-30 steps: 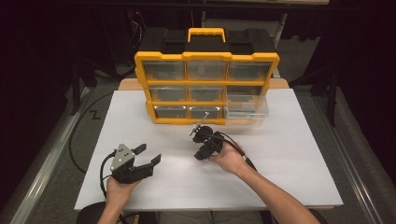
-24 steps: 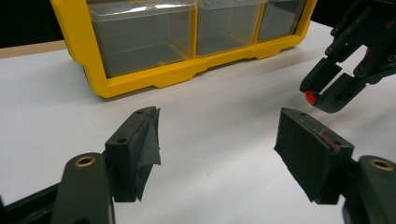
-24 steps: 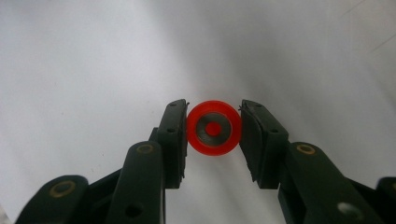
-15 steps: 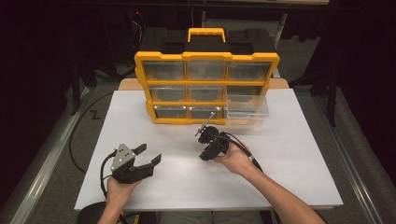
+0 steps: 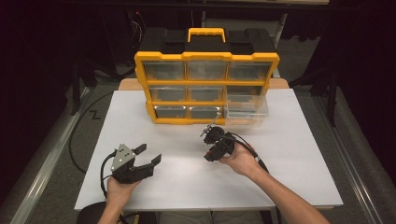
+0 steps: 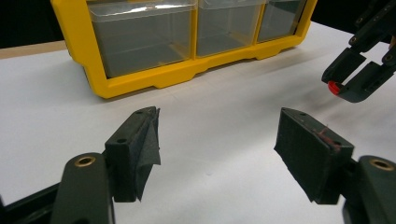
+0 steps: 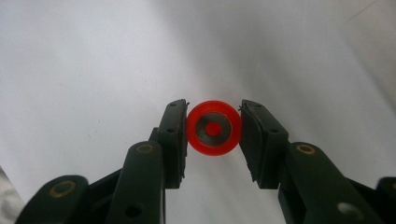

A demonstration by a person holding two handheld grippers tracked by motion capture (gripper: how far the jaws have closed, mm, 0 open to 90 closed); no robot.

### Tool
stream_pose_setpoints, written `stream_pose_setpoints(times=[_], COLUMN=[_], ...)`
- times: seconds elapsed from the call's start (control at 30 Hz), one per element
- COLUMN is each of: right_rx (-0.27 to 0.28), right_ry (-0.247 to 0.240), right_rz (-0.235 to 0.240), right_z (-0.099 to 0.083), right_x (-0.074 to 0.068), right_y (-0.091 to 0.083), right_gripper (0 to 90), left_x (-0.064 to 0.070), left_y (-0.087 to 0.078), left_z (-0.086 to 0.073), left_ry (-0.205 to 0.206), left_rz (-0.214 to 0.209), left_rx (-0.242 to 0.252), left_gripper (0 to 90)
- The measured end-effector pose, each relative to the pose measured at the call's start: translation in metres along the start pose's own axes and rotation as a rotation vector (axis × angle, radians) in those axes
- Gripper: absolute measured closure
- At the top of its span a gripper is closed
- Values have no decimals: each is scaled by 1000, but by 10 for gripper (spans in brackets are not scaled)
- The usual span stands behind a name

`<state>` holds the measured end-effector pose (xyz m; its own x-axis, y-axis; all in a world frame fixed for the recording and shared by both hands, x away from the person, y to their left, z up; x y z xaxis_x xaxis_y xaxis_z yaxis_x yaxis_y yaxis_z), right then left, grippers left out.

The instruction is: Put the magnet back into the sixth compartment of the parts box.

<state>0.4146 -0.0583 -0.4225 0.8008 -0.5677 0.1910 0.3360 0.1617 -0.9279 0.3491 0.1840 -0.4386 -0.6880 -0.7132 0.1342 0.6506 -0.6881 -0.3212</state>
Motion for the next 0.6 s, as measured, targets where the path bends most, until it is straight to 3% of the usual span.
stream_pose_setpoints(times=[0.6], right_rx=[-1], right_ry=[13], right_rz=[-6], right_z=[-13], right_x=[10], right_y=[-8], right_gripper=[651], left_x=[0], left_y=[0], left_z=[0], left_ry=[1], left_rz=[-2], left_rx=[-5], left_gripper=[303])
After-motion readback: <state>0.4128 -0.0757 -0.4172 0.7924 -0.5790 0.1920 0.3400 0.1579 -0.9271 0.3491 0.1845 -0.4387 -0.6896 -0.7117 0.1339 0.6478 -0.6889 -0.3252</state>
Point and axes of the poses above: each handheld gripper's, and its own axes: y roughly forward along the jaws, z roughly out of its top, x roughly to its right, the point moved 6 cm from there along y, roughly forward along the jaws, and after that the axes turned 12 degrees about -z, right-handed, at the moved point
